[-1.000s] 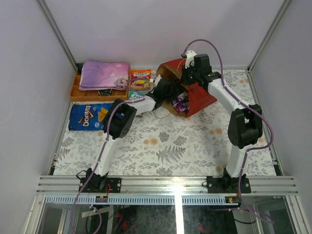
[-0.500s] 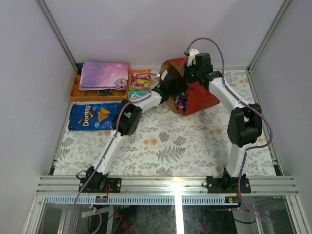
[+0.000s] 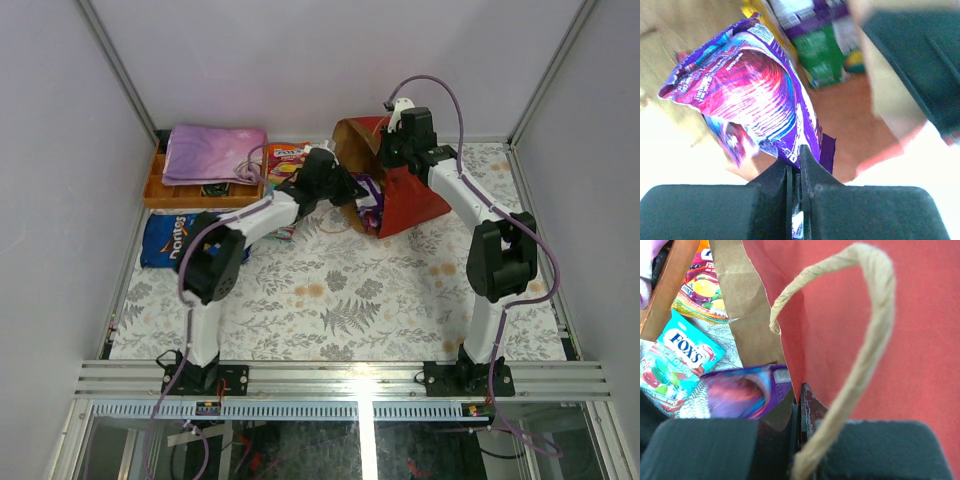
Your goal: Take the snacks out of the paper bag
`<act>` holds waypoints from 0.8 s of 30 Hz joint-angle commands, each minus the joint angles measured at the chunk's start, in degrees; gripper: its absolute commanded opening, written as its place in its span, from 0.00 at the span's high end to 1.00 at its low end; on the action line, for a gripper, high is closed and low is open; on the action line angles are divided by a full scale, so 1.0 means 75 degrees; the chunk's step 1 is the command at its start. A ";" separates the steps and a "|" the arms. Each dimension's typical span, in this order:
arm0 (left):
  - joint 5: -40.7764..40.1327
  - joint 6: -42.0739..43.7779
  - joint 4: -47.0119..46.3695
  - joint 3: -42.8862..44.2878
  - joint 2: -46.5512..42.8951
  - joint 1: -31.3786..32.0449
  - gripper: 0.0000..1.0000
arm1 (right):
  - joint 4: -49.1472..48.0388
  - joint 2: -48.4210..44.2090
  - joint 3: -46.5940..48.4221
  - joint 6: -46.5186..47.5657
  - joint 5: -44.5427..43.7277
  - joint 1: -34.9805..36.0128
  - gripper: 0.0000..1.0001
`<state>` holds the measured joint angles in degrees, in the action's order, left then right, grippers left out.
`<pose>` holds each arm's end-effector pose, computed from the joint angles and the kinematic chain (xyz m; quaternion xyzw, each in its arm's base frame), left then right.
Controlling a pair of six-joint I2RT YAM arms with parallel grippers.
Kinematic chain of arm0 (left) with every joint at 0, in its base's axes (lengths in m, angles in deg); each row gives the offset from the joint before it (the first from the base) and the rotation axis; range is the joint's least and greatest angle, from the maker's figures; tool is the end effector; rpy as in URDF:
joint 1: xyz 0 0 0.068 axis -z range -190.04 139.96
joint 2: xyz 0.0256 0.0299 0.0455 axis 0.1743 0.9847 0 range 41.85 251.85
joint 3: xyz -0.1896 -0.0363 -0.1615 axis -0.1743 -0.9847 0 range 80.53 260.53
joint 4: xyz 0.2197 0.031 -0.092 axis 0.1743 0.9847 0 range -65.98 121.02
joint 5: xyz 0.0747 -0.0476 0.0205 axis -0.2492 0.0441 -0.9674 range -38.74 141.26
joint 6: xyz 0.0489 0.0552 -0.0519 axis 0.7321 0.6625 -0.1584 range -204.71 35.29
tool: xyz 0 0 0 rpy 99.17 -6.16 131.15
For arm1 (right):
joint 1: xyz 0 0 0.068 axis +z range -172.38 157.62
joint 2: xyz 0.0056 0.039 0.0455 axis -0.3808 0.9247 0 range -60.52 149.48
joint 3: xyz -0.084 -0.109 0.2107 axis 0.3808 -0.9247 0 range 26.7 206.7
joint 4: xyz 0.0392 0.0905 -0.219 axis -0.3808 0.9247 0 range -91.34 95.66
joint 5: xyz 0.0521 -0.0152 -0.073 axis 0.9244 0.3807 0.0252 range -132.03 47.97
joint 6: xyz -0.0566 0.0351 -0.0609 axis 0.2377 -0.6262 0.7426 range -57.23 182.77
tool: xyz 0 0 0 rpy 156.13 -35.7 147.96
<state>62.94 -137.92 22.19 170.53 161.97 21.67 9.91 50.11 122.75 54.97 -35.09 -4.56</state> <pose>0.4156 -0.2758 0.1909 -0.1081 0.8487 -0.4089 0.3174 0.4484 0.1544 0.2751 -0.1059 0.8396 0.1675 0.5057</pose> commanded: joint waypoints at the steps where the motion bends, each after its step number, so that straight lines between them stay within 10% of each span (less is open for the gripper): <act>1: 0.1501 0.0710 -0.0679 -0.1427 -0.1786 -0.0102 1.00 | -0.0507 -0.0341 0.0345 -0.0360 -0.0059 -0.0030 1.00; 14: 0.0109 0.0241 0.0593 -0.6806 -0.6630 -0.0742 1.00 | -0.0611 -0.0435 0.0241 -0.0502 0.0400 -0.0027 1.00; 24: -0.0059 -0.0693 0.0905 -0.9146 -0.8304 -0.3515 1.00 | -0.0741 -0.0407 0.0002 -0.0705 0.0767 -0.0022 1.00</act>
<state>63.31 -139.06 31.39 105.11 100.07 0.77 9.58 50.08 122.46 51.70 -33.25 -4.91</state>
